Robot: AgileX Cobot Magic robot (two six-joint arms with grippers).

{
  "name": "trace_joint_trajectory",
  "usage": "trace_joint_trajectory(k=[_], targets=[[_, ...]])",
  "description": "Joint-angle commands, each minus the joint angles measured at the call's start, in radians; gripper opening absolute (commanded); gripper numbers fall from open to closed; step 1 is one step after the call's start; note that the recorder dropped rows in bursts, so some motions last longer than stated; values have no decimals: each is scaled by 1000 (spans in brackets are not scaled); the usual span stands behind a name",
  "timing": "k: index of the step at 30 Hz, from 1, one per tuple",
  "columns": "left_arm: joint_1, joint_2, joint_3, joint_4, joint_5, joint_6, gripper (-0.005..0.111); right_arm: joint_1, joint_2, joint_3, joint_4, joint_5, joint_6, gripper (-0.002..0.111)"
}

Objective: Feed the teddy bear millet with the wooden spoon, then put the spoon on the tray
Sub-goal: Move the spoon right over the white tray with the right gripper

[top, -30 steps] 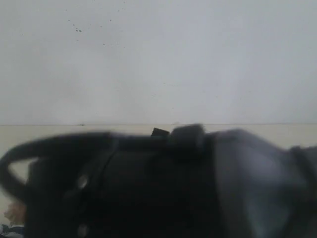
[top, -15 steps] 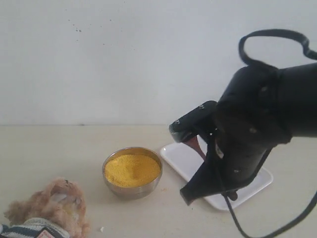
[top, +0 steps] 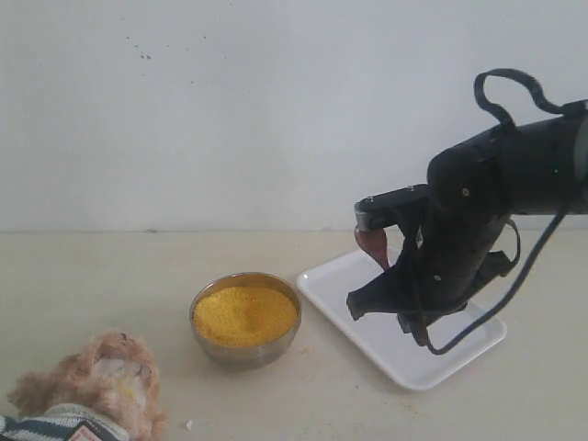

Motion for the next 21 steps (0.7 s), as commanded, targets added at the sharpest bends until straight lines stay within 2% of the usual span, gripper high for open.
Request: trace_joint_trajectory(k=[1, 11, 21], targets=[[1, 1, 2, -18, 23, 4, 4, -7, 60, -79, 3, -9, -30, 0], [1, 1, 2, -18, 23, 4, 4, -8, 207, -204, 1, -8, -30, 0], [1, 1, 2, -18, 23, 4, 4, -78, 277, -229, 20, -1, 18, 0]])
